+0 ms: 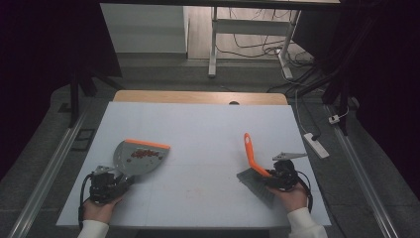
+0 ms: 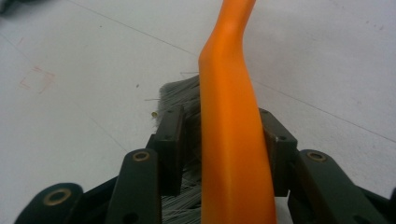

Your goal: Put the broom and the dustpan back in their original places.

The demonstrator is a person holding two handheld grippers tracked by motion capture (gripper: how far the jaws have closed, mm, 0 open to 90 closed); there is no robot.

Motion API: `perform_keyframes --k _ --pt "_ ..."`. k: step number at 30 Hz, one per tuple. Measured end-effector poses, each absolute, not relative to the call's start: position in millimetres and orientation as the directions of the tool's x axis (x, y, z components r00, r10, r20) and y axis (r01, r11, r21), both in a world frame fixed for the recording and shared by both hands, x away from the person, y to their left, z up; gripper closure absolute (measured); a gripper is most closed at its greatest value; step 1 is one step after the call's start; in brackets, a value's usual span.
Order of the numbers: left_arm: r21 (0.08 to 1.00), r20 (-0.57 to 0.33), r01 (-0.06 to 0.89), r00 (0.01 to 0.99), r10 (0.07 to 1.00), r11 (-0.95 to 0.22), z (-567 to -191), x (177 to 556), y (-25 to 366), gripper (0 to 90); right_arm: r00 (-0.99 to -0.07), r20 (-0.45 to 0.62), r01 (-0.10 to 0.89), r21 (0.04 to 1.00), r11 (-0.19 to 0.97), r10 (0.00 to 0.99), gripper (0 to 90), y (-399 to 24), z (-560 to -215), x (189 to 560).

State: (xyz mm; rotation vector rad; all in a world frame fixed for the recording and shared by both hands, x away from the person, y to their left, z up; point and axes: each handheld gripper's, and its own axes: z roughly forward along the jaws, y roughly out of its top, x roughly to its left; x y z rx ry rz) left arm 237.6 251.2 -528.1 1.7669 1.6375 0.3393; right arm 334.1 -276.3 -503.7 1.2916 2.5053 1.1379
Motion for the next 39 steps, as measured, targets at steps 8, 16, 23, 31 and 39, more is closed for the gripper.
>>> perform_keyframes --k 8,16,23,31,39 --pt "0.629 -0.252 0.777 0.174 0.952 0.024 -531 239 249 60.7 -0.611 0.223 0.677 0.644 0.356 0.759 53.2 -276 -506 337" --pt "0.628 -0.251 0.778 0.178 0.952 0.02 -532 239 249 60.2 -0.581 0.226 0.707 0.616 0.347 0.782 48.4 -278 -507 341" --pt "0.633 -0.255 0.774 0.184 0.949 0.02 -531 239 250 49.4 -0.547 0.201 0.725 0.599 0.34 0.812 43.3 -277 -509 343" --pt "0.643 -0.249 0.765 0.171 0.953 0.031 -530 237 251 41.2 -0.535 0.172 0.716 0.612 0.336 0.827 40.9 -278 -508 342" --pt "0.688 -0.236 0.726 0.208 0.949 0.012 -520 230 251 37.4 -0.543 0.132 0.67 0.663 0.333 0.829 40.9 -280 -501 336"
